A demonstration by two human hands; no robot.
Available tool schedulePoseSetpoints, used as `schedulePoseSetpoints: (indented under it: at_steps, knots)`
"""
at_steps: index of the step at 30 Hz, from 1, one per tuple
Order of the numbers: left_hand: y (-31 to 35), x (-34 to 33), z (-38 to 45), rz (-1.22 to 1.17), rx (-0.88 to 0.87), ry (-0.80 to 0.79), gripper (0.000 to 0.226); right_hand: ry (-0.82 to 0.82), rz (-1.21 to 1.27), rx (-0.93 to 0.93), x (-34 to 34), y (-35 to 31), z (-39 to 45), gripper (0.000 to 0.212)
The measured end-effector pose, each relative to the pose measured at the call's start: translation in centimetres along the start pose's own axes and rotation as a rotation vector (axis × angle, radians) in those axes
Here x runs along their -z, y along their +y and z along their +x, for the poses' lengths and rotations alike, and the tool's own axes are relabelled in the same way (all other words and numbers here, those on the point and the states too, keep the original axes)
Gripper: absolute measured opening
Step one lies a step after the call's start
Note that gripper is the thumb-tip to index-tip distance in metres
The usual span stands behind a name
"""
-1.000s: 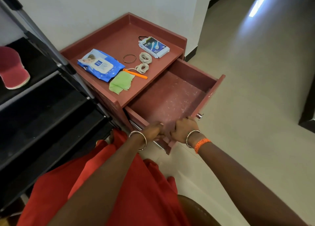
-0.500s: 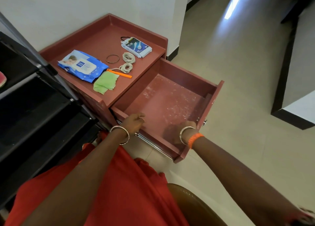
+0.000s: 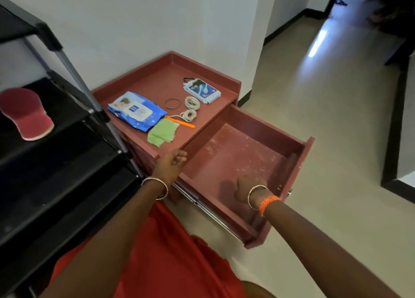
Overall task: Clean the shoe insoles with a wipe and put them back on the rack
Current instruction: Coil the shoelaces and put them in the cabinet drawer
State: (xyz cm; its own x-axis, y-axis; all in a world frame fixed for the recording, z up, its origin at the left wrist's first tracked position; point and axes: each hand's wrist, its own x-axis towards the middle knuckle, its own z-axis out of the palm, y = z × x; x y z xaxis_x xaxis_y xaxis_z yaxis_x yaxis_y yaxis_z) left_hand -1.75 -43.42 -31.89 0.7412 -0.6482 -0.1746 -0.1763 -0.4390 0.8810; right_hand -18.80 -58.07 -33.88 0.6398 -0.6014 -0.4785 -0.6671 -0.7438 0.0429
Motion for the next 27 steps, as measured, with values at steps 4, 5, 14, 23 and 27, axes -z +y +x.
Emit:
schedulePoseSetpoints:
  at_steps: [4,5,14,23,27]
  knots:
    - [0.7,1.7,1.8,0.065,-0.034,0.169,0.010,0.121,0.135,0.044,2.6,-1.0,2.0,0.030]
    - [1.1,2.1,2.6,0.104,-0.038,0.195,0.016,0.170,0.185,0.076,3.7,-1.4,3.1,0.027]
    - [3.6,2.0,14.2,0.469,-0.028,0.129,0.035,0.470,0.592,0.267,12.5,-5.3,16.4,0.038]
    - [3.4,-0.2,23.2,0.714,-0.125,-0.130,0.033,0.229,0.306,0.424,17.3,-9.0,27.1,0.045]
    - [3.1,-0.4,24.6,0.743,-0.082,-0.086,0.026,0.299,0.179,0.449,17.4,-10.0,27.5,0.036]
